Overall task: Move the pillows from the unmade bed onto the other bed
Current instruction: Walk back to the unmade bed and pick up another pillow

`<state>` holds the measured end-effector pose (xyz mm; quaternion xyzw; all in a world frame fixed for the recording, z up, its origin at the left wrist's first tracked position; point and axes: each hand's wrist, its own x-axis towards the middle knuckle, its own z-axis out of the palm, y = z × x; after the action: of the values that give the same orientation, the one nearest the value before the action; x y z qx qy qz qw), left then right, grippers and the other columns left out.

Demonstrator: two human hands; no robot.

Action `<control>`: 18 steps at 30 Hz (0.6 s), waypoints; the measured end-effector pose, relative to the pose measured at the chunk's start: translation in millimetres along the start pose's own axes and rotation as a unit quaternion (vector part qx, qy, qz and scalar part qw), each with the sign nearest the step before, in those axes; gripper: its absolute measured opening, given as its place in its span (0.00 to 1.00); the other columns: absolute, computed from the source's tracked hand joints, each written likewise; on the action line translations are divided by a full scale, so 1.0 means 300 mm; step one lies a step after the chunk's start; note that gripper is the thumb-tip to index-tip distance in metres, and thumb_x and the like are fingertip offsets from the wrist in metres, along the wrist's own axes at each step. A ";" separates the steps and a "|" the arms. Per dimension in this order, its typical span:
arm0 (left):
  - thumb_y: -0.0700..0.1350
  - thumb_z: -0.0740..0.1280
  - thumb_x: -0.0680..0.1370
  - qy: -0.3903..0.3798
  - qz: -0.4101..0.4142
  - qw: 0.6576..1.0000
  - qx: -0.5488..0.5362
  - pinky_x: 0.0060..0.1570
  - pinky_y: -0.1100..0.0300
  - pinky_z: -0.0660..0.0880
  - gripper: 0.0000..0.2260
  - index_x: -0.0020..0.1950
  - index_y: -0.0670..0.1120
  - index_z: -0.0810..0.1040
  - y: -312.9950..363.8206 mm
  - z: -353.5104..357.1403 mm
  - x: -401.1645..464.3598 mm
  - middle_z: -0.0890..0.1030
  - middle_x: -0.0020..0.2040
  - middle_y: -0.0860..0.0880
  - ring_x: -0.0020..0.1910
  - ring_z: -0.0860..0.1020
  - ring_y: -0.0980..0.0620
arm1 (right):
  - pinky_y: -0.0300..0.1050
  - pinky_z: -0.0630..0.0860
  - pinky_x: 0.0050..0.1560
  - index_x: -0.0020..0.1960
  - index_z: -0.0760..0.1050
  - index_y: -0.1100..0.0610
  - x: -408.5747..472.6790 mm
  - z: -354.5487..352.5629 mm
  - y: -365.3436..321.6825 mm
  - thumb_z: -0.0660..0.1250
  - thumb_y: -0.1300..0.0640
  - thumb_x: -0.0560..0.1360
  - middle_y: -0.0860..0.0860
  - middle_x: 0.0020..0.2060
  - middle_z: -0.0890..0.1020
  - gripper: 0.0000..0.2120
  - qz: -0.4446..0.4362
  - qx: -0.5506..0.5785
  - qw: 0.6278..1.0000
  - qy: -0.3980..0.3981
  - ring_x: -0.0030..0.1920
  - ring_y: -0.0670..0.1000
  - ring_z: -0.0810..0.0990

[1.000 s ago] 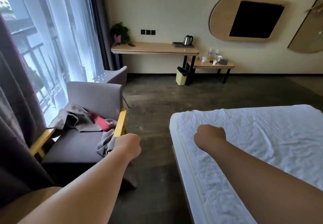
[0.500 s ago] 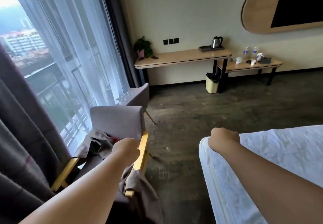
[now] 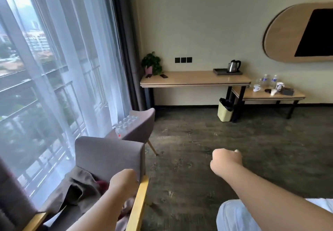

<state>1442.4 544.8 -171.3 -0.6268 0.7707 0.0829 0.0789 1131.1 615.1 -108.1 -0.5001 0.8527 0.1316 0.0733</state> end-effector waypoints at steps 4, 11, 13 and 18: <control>0.49 0.61 0.75 -0.001 -0.012 0.998 -0.055 0.50 0.58 0.78 0.16 0.58 0.51 0.82 -0.002 -0.107 0.357 0.83 0.54 0.53 0.55 0.81 0.47 | 0.51 0.61 0.70 0.48 0.75 0.50 0.294 -0.165 -0.092 0.58 0.57 0.76 0.48 0.54 0.84 0.07 0.034 0.017 0.999 0.013 0.59 0.54 0.81; 0.47 0.63 0.77 0.013 0.033 0.997 -0.063 0.48 0.60 0.77 0.12 0.59 0.50 0.81 0.149 -0.303 0.880 0.83 0.56 0.50 0.56 0.82 0.46 | 0.47 0.69 0.59 0.46 0.73 0.50 0.713 -0.304 -0.136 0.58 0.61 0.75 0.49 0.51 0.83 0.08 0.061 0.039 0.997 0.022 0.56 0.54 0.81; 0.46 0.63 0.79 0.001 0.036 0.996 -0.086 0.39 0.66 0.74 0.12 0.59 0.46 0.81 0.219 -0.346 1.028 0.82 0.57 0.45 0.57 0.81 0.44 | 0.44 0.70 0.51 0.45 0.73 0.50 0.849 -0.327 -0.125 0.59 0.61 0.76 0.49 0.48 0.82 0.07 0.067 0.047 0.996 0.023 0.54 0.54 0.82; 0.47 0.62 0.78 0.027 0.059 0.998 0.006 0.47 0.57 0.75 0.11 0.55 0.47 0.81 0.397 -0.485 1.400 0.83 0.54 0.46 0.53 0.81 0.44 | 0.42 0.71 0.43 0.46 0.75 0.51 1.260 -0.389 -0.058 0.60 0.60 0.76 0.48 0.40 0.78 0.07 0.086 0.078 0.993 0.025 0.44 0.54 0.79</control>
<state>1238.3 135.3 -120.9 -0.5814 0.8089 0.0662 0.0564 962.2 257.0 -96.3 -0.4214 0.9016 0.0581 0.0786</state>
